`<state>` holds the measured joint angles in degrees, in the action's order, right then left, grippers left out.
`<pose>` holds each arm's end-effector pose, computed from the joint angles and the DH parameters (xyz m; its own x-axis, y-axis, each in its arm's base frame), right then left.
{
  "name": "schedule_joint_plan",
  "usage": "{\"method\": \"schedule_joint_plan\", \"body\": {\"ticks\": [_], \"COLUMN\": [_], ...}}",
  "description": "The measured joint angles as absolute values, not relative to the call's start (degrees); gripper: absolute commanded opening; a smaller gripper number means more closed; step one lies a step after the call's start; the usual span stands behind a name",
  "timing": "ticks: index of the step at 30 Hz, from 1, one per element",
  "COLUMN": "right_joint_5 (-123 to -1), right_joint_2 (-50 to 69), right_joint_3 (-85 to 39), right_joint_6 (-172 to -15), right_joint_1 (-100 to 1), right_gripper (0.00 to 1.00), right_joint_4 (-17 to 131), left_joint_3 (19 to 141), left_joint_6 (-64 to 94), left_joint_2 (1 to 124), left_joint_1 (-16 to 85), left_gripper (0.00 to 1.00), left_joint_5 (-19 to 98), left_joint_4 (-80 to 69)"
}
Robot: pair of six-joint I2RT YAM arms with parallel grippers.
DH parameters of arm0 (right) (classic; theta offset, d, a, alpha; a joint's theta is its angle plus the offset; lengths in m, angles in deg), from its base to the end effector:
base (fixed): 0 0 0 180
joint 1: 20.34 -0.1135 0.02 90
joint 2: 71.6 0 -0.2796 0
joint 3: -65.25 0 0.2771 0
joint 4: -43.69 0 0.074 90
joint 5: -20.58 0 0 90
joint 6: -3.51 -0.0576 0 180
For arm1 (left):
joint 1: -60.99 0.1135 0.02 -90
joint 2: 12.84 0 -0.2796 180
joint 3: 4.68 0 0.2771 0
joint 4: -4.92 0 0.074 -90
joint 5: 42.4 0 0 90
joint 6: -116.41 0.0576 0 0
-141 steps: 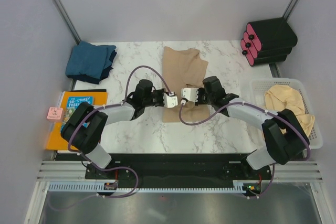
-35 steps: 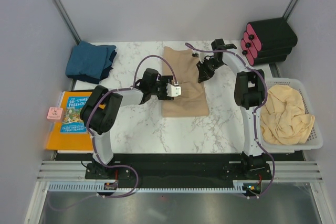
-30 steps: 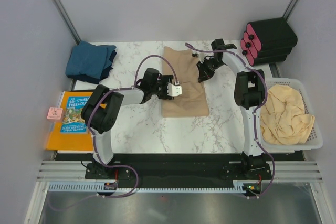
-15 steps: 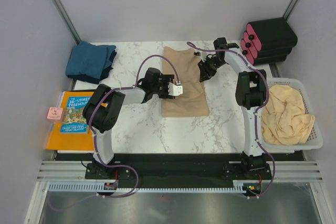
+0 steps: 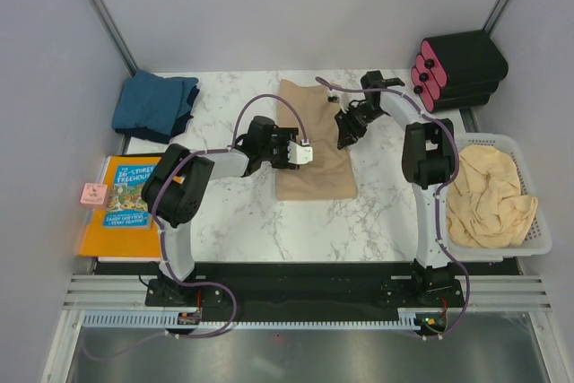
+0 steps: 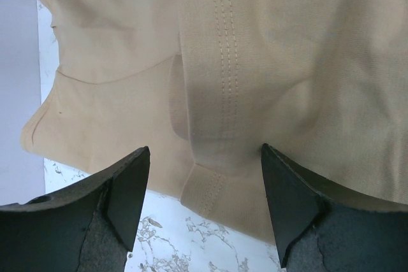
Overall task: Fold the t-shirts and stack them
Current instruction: Fold the folded rectangular tshirt in 1/3 of the way
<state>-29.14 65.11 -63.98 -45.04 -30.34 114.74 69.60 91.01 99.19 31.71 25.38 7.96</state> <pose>0.5073 0.1273 0.1536 -0.5519 -0.6101 -0.5685 -0.8331 0.4337 0.3433 0.3807 -0.2384 0.1305 0.4409 0.7115 -0.5471 0.7592 0.0296 0.6502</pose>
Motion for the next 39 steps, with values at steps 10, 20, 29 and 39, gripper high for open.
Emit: {"method": "schedule_joint_plan", "body": {"ticks": [10,20,29,39], "right_joint_5": [-29.43,-33.76,-37.41,-39.83], "right_joint_2": [65.11,63.12,59.14,56.63], "right_joint_3": [-63.19,-60.22,-57.66,-52.94], "right_joint_6": [-45.26,-46.7,-46.68,-46.66], "right_joint_1": [-31.39,-31.52,-31.39,-30.73], "right_gripper": [0.1,0.01,0.0,0.01], "right_joint_4": [114.34,110.17,107.24,104.27], "left_joint_3": [69.6,69.58,69.36,69.36], "left_joint_6": [91.01,90.99,91.01,91.01], "left_joint_2": [99.19,99.19,99.19,99.19], "left_joint_1": [31.61,31.61,31.61,31.43], "left_gripper": [0.78,0.78,0.78,0.78], "left_joint_5": [26.12,26.54,26.58,26.58], "left_joint_4": [8.03,8.82,9.17,9.25]}}
